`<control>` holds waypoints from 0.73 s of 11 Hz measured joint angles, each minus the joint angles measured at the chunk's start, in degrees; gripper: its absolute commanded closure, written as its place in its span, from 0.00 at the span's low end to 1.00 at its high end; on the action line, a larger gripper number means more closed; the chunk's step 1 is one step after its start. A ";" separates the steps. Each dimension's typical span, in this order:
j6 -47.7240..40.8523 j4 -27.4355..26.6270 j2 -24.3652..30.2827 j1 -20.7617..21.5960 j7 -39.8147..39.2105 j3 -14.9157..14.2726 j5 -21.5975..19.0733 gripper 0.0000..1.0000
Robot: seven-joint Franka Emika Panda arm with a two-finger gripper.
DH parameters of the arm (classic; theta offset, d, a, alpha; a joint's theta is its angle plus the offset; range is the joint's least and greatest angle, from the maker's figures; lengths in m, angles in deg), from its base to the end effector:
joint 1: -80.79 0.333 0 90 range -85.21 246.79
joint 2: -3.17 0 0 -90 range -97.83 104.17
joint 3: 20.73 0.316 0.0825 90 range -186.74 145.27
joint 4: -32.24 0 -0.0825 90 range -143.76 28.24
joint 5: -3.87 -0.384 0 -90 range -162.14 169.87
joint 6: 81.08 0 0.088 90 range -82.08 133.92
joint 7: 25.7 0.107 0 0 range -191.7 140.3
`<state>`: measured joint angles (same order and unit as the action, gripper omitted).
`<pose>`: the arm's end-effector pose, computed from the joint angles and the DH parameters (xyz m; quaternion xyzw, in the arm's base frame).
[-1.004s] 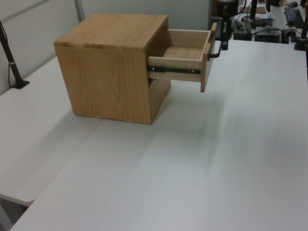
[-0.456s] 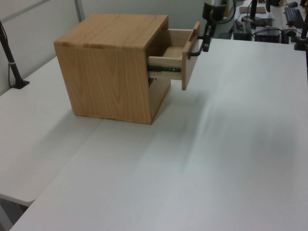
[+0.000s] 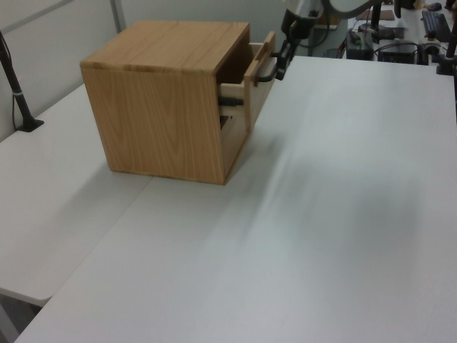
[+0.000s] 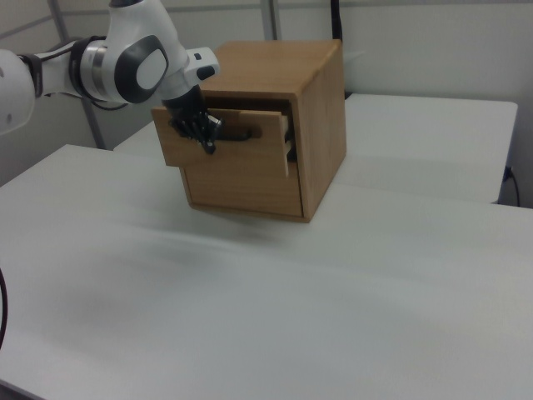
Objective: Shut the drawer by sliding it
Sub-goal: 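Push the drawer handle with the gripper into the cabinet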
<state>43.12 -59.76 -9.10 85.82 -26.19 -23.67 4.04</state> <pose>0.6589 0.0269 0.5391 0.9846 0.0243 0.1733 0.0042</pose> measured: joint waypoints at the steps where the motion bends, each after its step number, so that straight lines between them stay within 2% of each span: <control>1: 2.73 0.40 -0.93 0.11 0.96 0.00 0.00 1.00; 4: 9.65 0.53 -2.68 0.26 2.91 0.00 0.00 1.00; 8: 12.24 1.11 -3.45 0.26 3.35 -0.01 0.00 1.00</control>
<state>55.35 -58.65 -12.55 86.08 -22.83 -23.69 4.04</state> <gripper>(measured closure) 0.996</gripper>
